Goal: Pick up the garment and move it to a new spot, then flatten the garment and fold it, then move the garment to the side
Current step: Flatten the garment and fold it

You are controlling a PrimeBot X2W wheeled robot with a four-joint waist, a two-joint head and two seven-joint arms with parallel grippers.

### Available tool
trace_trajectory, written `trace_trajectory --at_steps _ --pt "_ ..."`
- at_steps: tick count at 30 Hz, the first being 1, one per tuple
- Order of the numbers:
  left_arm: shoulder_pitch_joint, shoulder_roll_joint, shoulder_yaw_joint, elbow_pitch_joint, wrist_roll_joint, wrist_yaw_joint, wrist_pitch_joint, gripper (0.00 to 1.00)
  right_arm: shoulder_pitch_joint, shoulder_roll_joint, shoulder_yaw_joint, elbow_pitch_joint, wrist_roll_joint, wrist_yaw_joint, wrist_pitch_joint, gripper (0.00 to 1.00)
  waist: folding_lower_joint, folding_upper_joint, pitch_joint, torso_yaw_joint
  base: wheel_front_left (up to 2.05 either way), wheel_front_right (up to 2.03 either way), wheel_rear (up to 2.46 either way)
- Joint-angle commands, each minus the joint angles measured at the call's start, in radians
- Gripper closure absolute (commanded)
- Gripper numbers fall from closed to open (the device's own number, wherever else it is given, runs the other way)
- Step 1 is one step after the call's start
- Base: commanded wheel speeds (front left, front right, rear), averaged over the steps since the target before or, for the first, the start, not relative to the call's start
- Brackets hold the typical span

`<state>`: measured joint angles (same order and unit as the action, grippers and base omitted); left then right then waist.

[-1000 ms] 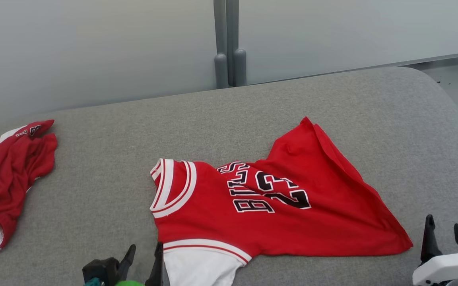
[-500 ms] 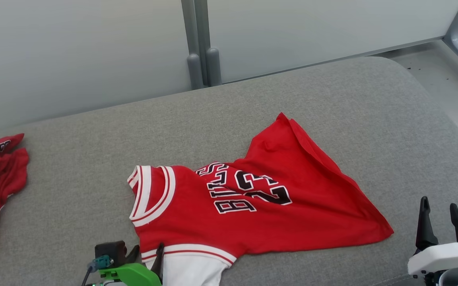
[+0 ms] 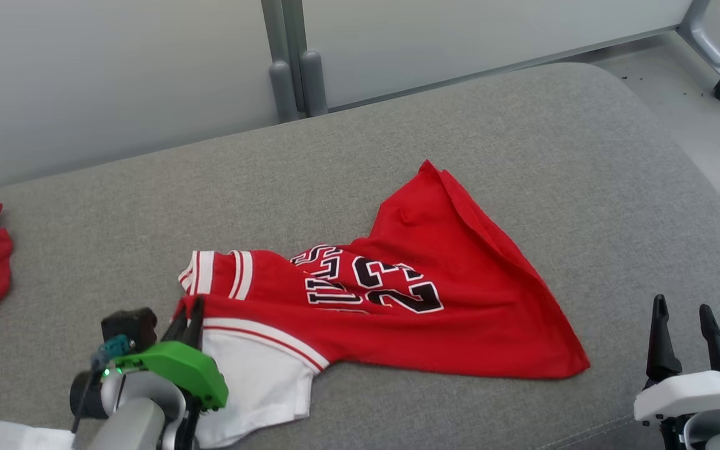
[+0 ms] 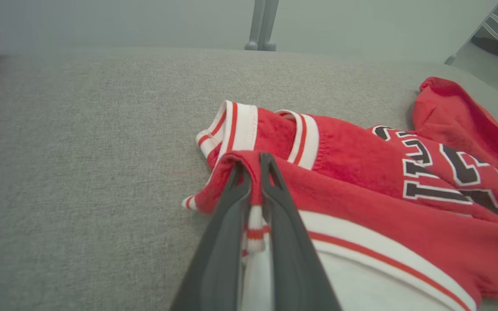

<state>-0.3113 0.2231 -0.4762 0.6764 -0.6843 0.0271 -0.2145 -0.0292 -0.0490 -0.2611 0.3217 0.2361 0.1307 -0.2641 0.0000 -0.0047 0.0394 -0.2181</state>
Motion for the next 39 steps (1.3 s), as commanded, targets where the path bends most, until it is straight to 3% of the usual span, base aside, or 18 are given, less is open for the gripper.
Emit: trace_trajectory --at_steps 1,14,15,16,17,26,39 --pt "-0.041 0.020 0.010 0.004 0.011 -0.003 -0.007 1.00 -0.021 -0.003 0.008 -0.008 0.006 0.000 -0.001 0.00 0.0000 0.0047 0.019 -0.010 0.00 0.00 0.00" --pt "-0.202 0.070 0.032 0.122 0.017 -0.009 0.002 1.00 -0.074 -0.003 0.056 -0.018 0.026 0.000 -0.001 0.00 0.0000 0.0047 0.074 -0.036 0.00 0.00 0.00" --pt "-0.208 0.068 0.032 0.132 0.015 -0.012 -0.001 0.66 -0.077 -0.003 0.060 -0.017 0.027 0.000 -0.001 0.00 0.0000 0.0047 0.076 -0.036 0.00 0.00 0.00" --pt "-0.213 0.067 0.034 0.141 0.013 -0.014 -0.003 0.07 -0.078 -0.003 0.065 -0.017 0.030 0.000 -0.001 0.00 0.0000 0.0047 0.076 -0.036 0.00 0.00 0.00" --pt "-0.215 0.066 0.036 0.150 0.011 -0.017 -0.009 0.00 -0.078 -0.003 0.069 -0.018 0.031 0.000 -0.001 0.00 0.0000 0.0047 0.077 -0.034 0.00 0.00 0.00" --pt "-0.155 0.065 0.065 0.116 0.006 -0.028 -0.044 0.00 -0.049 -0.003 0.078 -0.041 0.020 0.000 -0.001 0.00 0.0000 0.0047 0.051 0.007 0.00 0.00 0.00" --pt "0.120 0.020 0.148 -0.236 0.074 0.031 -0.050 0.00 -0.007 -0.003 0.156 -0.120 -0.043 0.000 -0.001 0.00 0.0000 0.0047 -0.032 0.093 0.00 0.00 0.00"
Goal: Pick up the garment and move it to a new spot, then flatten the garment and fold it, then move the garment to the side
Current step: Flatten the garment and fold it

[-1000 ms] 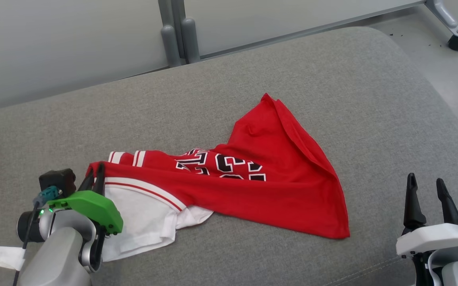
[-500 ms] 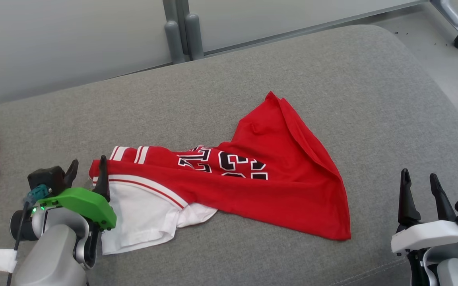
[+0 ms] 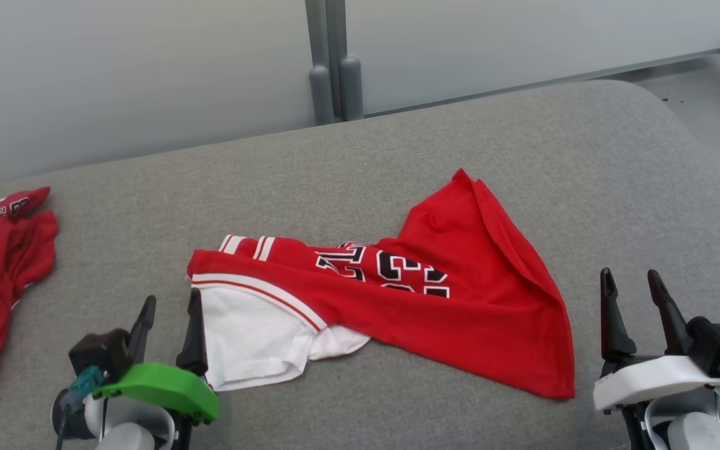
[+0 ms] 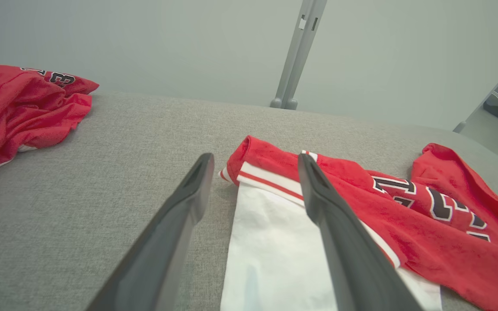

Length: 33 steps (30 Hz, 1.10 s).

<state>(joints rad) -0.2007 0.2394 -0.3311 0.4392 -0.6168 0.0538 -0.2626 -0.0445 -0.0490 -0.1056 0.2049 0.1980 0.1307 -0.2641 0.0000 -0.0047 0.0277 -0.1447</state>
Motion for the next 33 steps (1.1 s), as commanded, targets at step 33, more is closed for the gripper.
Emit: trace_trajectory --at_steps 33 --pt "0.354 -0.035 0.064 -0.299 0.056 0.101 -0.003 0.00 0.054 -0.003 0.073 -0.015 -0.084 0.000 0.011 0.00 0.0000 0.0047 -0.091 0.054 0.00 0.00 0.00"
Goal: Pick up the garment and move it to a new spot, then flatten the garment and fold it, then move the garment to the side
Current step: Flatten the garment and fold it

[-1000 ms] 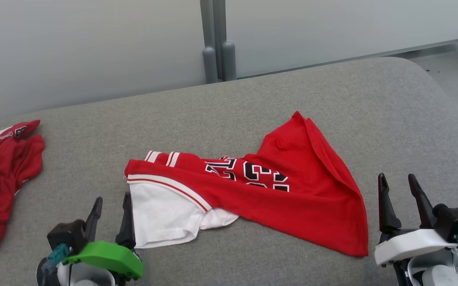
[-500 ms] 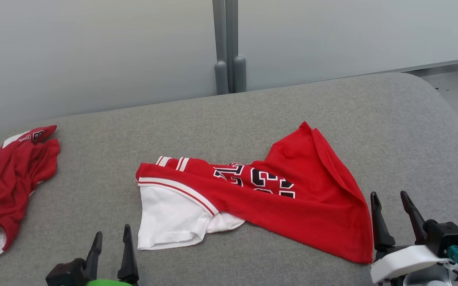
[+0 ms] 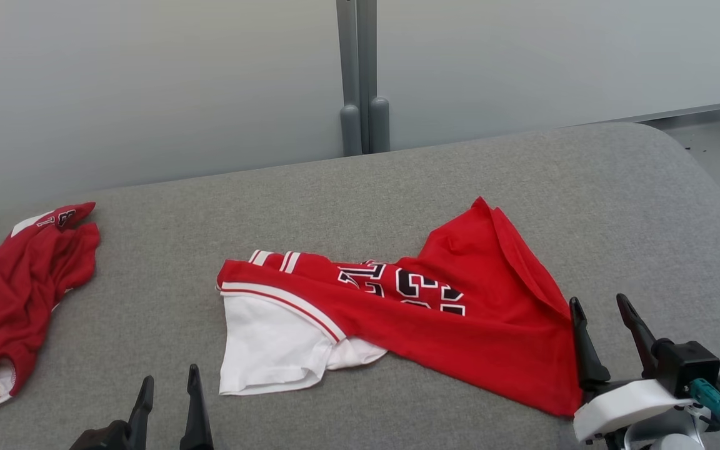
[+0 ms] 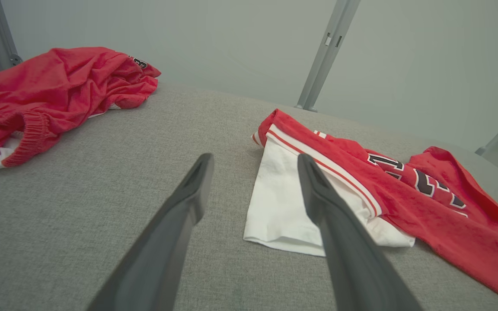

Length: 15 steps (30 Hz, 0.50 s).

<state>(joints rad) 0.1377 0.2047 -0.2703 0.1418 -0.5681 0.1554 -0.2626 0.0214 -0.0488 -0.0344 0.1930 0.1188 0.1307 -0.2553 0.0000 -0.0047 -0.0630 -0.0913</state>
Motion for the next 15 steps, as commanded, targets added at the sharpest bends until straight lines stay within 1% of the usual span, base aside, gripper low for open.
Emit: trace_trajectory --at_steps 1,15 --pt "0.018 -0.001 0.003 -0.003 0.010 -0.002 -0.003 0.00 -0.013 -0.003 0.004 -0.002 -0.006 0.000 0.004 0.00 0.0000 0.0047 -0.001 0.002 0.00 0.00 0.00" --pt "0.017 -0.008 0.007 -0.005 0.027 -0.013 -0.003 0.00 -0.024 -0.003 0.023 0.003 -0.001 0.000 0.003 0.00 0.0000 0.0047 -0.002 0.012 0.00 0.00 0.00"
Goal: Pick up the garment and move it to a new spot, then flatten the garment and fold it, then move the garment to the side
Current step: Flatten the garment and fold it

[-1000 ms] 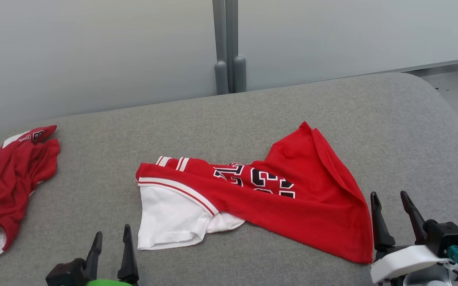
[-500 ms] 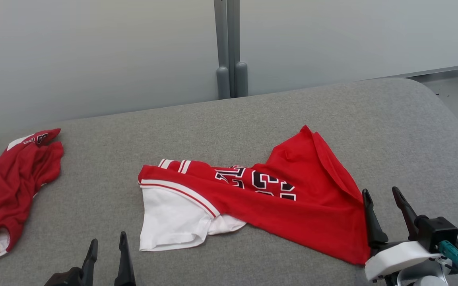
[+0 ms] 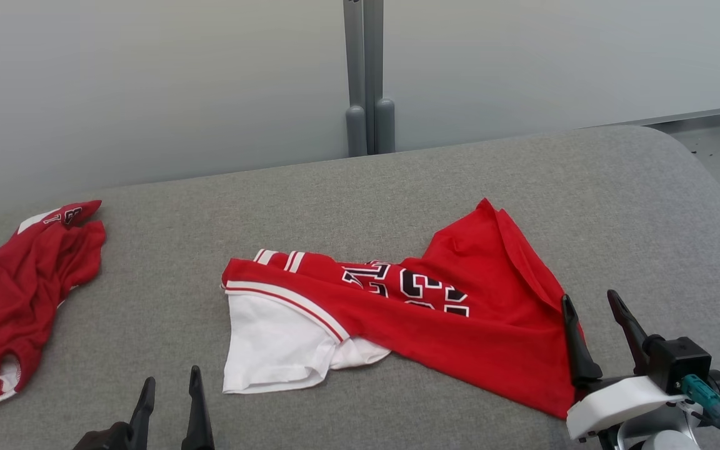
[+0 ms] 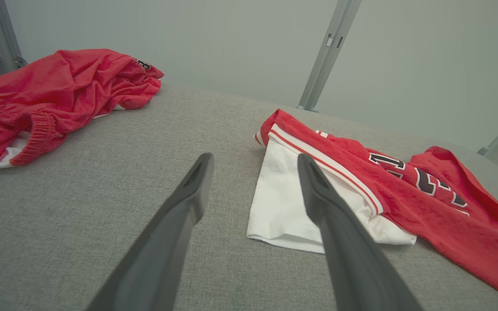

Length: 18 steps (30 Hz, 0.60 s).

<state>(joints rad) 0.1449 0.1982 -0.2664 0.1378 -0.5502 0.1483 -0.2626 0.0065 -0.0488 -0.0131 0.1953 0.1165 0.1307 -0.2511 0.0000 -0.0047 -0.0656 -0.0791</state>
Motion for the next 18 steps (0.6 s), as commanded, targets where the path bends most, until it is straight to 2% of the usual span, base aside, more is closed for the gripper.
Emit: trace_trajectory --at_steps 1,18 --pt "0.011 -0.001 0.004 -0.001 0.010 -0.005 -0.003 0.00 -0.012 -0.003 0.003 0.001 0.002 0.000 -0.001 0.00 0.0000 0.0047 0.000 0.000 0.00 0.00 0.00" --pt "0.004 -0.005 -0.006 0.002 0.006 -0.005 0.003 0.00 -0.023 -0.003 0.019 -0.009 0.005 0.000 0.004 0.00 0.0000 0.0047 0.009 -0.002 0.00 0.00 0.00"
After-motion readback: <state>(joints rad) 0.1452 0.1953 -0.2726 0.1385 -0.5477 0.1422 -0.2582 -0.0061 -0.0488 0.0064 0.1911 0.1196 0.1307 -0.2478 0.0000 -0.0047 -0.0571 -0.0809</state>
